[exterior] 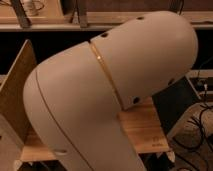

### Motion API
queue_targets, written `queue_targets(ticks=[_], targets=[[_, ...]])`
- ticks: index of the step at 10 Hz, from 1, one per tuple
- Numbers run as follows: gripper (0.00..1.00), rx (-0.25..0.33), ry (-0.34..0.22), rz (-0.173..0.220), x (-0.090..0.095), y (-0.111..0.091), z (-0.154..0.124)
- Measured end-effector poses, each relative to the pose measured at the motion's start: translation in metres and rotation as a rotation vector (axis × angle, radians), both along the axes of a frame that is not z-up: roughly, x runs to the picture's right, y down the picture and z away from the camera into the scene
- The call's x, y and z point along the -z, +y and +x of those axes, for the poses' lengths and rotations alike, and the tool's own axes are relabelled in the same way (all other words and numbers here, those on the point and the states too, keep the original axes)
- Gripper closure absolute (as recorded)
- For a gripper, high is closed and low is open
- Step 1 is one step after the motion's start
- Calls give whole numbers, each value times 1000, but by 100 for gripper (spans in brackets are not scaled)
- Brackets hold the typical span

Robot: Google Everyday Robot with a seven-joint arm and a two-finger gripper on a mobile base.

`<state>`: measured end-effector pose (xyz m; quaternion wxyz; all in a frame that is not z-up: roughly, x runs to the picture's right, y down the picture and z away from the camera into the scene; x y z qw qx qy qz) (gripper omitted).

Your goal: Place the white sponge in the ceramic cup

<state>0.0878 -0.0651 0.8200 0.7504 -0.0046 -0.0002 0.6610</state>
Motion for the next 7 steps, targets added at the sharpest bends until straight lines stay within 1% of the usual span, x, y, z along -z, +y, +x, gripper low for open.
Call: queue_targets(ticks=[2,3,5,7], targets=[[100,-22,28,-37,-1,19,18],[100,-29,37,-45,-1,22,22],[100,-42,42,-60,-3,30,24],[100,-60,17,-75,-11,41,13]])
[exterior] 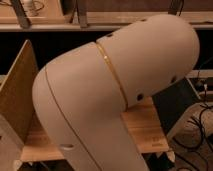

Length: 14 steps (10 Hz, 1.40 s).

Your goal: Place the white sponge in the ceramic cup

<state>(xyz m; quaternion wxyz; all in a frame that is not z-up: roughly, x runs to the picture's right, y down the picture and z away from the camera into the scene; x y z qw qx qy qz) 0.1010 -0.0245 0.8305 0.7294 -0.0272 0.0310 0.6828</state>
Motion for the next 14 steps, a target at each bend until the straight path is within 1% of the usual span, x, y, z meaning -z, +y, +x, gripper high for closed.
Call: queue_targets(ticks=[4,6,7,8,9,10,14], targets=[[100,-26,-35,-1,-13,7,-9],[95,-30,-43,-4,-18,10,-10],[96,-30,-44,-3,-18,10,-10],[99,-30,-44,-3,-18,10,-10],[99,-30,-43,-3,-18,10,-10],[92,-30,-43,-3,-18,10,-10],[52,-30,-43,-3,-18,10,-10]])
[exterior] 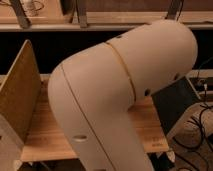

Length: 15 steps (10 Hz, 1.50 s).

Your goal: Place the white sponge in the ceramic cup

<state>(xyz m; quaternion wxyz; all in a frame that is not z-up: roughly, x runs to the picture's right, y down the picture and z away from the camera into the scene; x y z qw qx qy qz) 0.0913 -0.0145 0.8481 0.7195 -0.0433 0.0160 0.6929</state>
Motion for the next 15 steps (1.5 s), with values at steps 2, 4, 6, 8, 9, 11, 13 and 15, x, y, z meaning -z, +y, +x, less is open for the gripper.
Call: queue_targets(ticks=[2,4,6,8,9,11,13,15], targets=[[32,0,0,0,0,0,0],[20,0,0,0,0,0,0],[20,1,0,0,0,0,0],[20,1,0,0,0,0,0],[20,1,0,0,0,0,0],[20,1,0,0,0,0,0],[20,1,0,0,0,0,0],[20,1,0,0,0,0,0]])
